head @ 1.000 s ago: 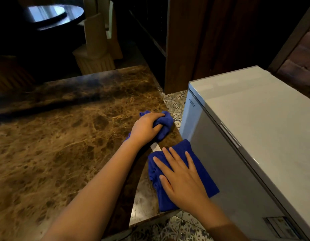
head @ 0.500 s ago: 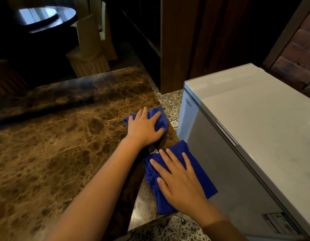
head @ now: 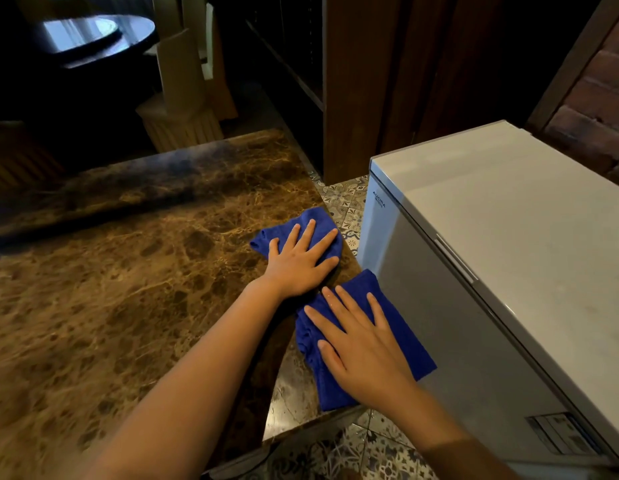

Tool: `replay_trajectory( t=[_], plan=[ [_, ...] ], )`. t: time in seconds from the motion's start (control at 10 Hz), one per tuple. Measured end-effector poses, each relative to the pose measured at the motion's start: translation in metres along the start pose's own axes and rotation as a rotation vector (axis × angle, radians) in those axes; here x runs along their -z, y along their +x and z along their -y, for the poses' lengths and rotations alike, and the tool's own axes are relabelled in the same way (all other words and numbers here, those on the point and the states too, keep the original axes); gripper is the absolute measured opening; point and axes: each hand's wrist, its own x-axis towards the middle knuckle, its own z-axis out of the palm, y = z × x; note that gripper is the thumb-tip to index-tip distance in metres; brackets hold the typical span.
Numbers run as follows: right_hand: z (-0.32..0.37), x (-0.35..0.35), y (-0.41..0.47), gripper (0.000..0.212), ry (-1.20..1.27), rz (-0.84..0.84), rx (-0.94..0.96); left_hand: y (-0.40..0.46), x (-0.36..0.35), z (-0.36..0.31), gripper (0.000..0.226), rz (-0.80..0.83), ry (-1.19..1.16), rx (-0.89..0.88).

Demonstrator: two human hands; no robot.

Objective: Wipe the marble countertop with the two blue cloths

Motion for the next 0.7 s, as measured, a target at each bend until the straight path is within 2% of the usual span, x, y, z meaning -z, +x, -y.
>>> replay_trajectory(
  t=[0.1, 0.2, 0.3, 0.4, 0.5, 0.7],
  plan=[
    [-0.001, -0.001, 0.0, 0.051, -0.001, 0.002, 0.006, -0.002, 0.005, 0.002, 0.055, 0.02, -0.047, -0.019],
    [-0.002, -0.003, 0.001, 0.052, -0.008, -0.005, 0.009, -0.018, 0.011, 0.011, 0.056, -0.087, -0.139, -0.038],
    [-0.002, -0.004, 0.0, 0.052, -0.022, -0.014, 0.02, -0.048, 0.015, 0.027, 0.056, -0.254, -0.118, 0.001],
    [-0.004, -0.006, 0.002, 0.051, -0.024, -0.012, 0.024, -0.086, 0.02, 0.049, 0.048, -0.37, 0.011, 0.064],
    [-0.005, -0.009, 0.001, 0.049, -0.03, -0.008, 0.041, -0.125, 0.019, 0.062, 0.034, -0.395, 0.017, 0.143],
    [0.005, 0.009, 0.002, 0.046, -0.02, 0.077, 0.002, -0.192, 0.01, 0.076, 0.031, -0.357, -0.05, 0.172]
  ],
)
